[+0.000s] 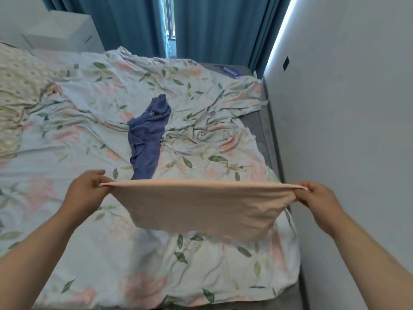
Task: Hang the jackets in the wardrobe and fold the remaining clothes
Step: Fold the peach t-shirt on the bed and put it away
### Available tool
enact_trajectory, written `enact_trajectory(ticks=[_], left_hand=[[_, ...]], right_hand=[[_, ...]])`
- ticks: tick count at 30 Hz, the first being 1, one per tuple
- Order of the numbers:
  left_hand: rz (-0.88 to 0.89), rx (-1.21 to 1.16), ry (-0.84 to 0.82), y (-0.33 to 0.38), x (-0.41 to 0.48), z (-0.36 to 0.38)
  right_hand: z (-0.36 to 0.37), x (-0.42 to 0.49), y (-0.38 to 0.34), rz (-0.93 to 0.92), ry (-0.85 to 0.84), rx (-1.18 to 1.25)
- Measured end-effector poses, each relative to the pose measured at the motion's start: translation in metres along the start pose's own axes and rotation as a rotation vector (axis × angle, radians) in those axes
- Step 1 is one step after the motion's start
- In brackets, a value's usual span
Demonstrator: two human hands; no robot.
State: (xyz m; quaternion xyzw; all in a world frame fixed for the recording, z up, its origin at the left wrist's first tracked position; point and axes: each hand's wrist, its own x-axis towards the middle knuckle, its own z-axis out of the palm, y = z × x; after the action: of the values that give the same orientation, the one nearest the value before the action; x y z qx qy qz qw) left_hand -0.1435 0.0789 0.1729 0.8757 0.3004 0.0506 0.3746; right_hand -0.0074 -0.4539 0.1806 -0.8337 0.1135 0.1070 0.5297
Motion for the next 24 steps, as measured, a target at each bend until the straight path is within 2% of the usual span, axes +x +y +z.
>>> enact_trajectory(ticks=[4,10,14,19,24], left_hand=[[0.024,-0.021,-0.143,-0.005,-0.013,-0.022],[0.015,0.133,-0.237,-0.028,0.014,0.032],[0.018,0.206,-0.215,-0.046,0.054,0.083],[-0.005,0.221,-0.166,-0.061,0.119,0.152],[-0.1,0.204,-0.058,-0.075,0.178,0.211]], right_hand=[[-0.016,-0.018,0.006,0.096,-0.071,0.055],[0.024,0.009,0.042,0.094,-0.006,-0.208],[0.061,0.056,0.074,0.097,0.046,-0.319],[0.099,0.143,0.116,0.145,0.119,-0.342],[0.145,0.225,0.142,0.215,0.152,-0.14]])
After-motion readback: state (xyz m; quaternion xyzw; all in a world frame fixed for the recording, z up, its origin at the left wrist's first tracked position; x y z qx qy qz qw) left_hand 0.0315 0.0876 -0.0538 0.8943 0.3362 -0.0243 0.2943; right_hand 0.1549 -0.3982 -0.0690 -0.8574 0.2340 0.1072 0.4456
